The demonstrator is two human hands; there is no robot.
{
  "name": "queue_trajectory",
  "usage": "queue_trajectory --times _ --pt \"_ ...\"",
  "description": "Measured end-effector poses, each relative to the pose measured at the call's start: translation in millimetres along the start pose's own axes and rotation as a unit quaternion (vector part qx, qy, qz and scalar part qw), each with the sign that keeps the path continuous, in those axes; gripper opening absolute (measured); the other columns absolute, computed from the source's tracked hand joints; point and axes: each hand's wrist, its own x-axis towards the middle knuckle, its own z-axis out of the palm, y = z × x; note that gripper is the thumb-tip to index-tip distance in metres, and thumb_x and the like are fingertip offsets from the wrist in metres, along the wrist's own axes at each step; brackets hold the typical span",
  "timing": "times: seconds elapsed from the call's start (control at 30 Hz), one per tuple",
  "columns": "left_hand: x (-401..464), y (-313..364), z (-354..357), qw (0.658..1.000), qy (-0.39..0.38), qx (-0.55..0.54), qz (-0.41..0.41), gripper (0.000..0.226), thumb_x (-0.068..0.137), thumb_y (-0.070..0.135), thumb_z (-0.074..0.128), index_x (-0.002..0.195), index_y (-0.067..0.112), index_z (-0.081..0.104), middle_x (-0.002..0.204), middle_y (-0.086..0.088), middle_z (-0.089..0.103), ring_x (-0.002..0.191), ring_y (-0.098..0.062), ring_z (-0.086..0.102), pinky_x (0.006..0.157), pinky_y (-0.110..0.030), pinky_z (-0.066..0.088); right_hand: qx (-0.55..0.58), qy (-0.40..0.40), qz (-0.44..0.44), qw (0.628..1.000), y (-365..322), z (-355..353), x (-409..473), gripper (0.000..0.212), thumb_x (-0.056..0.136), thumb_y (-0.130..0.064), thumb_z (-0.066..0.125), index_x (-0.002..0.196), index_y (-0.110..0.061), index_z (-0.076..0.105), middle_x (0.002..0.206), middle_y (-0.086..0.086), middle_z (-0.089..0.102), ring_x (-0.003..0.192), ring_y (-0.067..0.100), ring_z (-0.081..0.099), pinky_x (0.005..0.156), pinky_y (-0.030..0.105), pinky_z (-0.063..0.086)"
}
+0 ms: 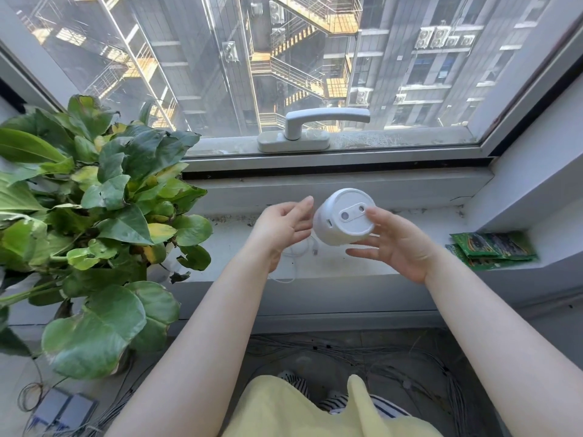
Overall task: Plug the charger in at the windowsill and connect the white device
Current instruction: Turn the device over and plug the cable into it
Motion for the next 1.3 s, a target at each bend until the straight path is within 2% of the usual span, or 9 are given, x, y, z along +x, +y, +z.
queue_trajectory --times 0.13,0.3,0.5,0.6,0.77,0.9,1.0,1.13,1.3 --pt "-5.1 8.5 1.0 0.998 -0.043 0.038 0.000 0.046 0.081 0.045 0.066 0.108 0.007 0.070 0.104 -0.011 0.075 0.095 -0.023 0.073 0.086 -0.031 0.058 -0.106 -0.003 0.035 0.994 -12.9 -2.2 6.3 0.050 0.074 -0.047 0.067 0.117 -0.022 0.067 0.123 0.009 0.067 0.109 0.027 0.066 0.084 0.040 0.057" --pt "0.1 -1.8 4.2 0.998 -0.017 0.049 -0.019 0.054 0.076 0.044 0.073 0.101 -0.005 0.071 0.102 -0.017 0.075 0.096 -0.022 0.073 0.087 -0.026 0.057 -0.137 0.036 0.048 0.989 -15.8 2.8 15.2 0.035 0.086 -0.046 0.059 0.112 -0.025 0.069 0.112 0.011 0.073 0.097 0.024 0.070 0.083 0.039 0.058" --pt "8.6 -10.9 7.1 0.998 -0.006 0.053 -0.037 0.064 0.074 0.046 0.074 0.102 -0.011 0.069 0.103 -0.017 0.075 0.092 -0.020 0.074 0.097 -0.030 0.053 -0.152 0.021 0.060 0.986 -11.4 1.9 17.4 0.034 0.088 -0.042 0.060 0.111 -0.019 0.070 0.109 0.002 0.074 0.098 0.017 0.069 0.084 0.032 0.057" --pt "12.3 -12.2 8.1 0.997 0.003 0.059 -0.040 0.068 0.072 0.048 0.074 0.104 -0.011 0.068 0.104 -0.017 0.075 0.088 -0.019 0.075 0.098 -0.031 0.052 -0.147 0.024 0.048 0.988 -7.9 0.3 18.5 0.035 0.089 -0.039 0.060 0.115 -0.016 0.068 0.112 0.003 0.072 0.102 0.019 0.067 0.089 0.033 0.056" --pt "17.4 -11.2 11.3 0.996 0.010 0.082 -0.042 0.078 0.067 0.052 0.076 0.107 -0.015 0.065 0.101 -0.019 0.075 0.084 -0.019 0.076 0.098 -0.033 0.052 -0.101 0.090 0.019 0.991 -3.7 1.1 24.3 0.036 0.088 -0.037 0.063 0.113 -0.012 0.067 0.113 0.006 0.072 0.105 0.020 0.067 0.088 0.031 0.054" --pt "20.3 -10.8 12.6 0.991 0.009 0.122 -0.050 0.084 0.055 0.059 0.075 0.100 -0.011 0.068 0.093 -0.019 0.077 0.093 -0.026 0.074 0.100 -0.039 0.049 -0.096 0.113 0.014 0.989 -2.1 0.5 29.5 0.033 0.087 -0.038 0.063 0.107 -0.013 0.070 0.109 0.007 0.074 0.103 0.019 0.068 0.089 0.032 0.055" --pt "23.7 -13.3 12.0 0.991 0.010 0.123 -0.041 0.076 0.065 0.052 0.076 0.102 -0.014 0.067 0.096 -0.019 0.076 0.089 -0.023 0.075 0.100 -0.037 0.050 -0.093 0.115 0.015 0.989 0.5 1.4 32.5 0.033 0.088 -0.038 0.063 0.106 -0.012 0.071 0.107 0.007 0.074 0.100 0.018 0.069 0.090 0.032 0.054" --pt "26.8 -15.3 9.0 0.992 0.012 0.119 -0.050 0.073 0.069 0.049 0.075 0.107 -0.013 0.066 0.095 -0.015 0.077 0.082 -0.015 0.076 0.094 -0.029 0.052 -0.089 0.125 0.012 0.988 3.9 5.3 36.4 0.035 0.088 -0.038 0.063 0.107 -0.010 0.071 0.101 0.004 0.075 0.089 0.012 0.070 0.080 0.026 0.055" --pt "26.6 -13.5 10.8 0.993 0.004 0.112 -0.045 0.079 0.065 0.052 0.076 0.104 -0.015 0.064 0.094 -0.016 0.077 0.081 -0.015 0.076 0.100 -0.034 0.050 -0.084 0.144 -0.001 0.986 4.1 3.5 35.5 0.034 0.087 -0.040 0.063 0.103 -0.012 0.072 0.101 0.003 0.075 0.087 0.011 0.071 0.077 0.024 0.054"
